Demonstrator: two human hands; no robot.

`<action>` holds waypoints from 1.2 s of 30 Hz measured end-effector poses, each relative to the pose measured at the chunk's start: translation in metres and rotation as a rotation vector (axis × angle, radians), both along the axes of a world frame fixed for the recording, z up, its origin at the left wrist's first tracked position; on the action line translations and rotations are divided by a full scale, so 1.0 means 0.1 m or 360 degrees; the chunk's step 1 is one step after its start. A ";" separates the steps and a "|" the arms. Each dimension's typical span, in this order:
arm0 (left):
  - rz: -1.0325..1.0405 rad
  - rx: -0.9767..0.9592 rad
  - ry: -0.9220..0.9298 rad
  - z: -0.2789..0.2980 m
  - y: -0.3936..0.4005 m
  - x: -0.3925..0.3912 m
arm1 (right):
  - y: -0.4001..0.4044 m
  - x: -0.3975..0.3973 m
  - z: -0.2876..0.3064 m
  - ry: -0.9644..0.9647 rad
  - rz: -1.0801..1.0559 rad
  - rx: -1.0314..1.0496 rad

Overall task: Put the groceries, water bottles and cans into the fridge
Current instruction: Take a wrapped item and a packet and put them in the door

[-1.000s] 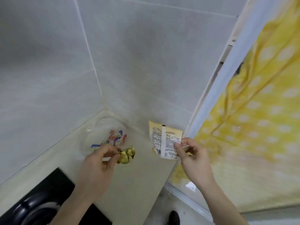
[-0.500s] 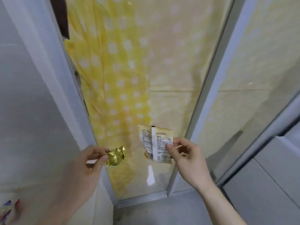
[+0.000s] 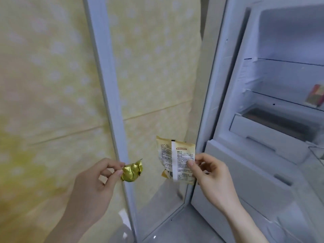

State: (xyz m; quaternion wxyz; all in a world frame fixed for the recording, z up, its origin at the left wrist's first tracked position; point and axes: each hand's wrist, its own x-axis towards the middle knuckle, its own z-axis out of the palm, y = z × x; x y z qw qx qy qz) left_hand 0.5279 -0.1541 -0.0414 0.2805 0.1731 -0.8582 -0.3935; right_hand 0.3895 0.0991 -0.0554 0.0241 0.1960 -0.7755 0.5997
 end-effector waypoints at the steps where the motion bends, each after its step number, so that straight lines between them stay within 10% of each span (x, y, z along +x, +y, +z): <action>1: -0.0064 0.0018 0.0013 0.02 0.09 -0.18 | 0.12 -0.09 0.01 0.0002 -0.0054 0.0009; 22: -0.1222 0.0605 0.0194 0.29 1.03 -3.18 | 1.03 -1.08 0.59 0.0191 -0.1208 0.0040; 36: -0.1955 0.0701 0.0339 0.76 1.97 -3.74 | 1.59 -0.69 0.89 0.0257 -0.1700 0.0146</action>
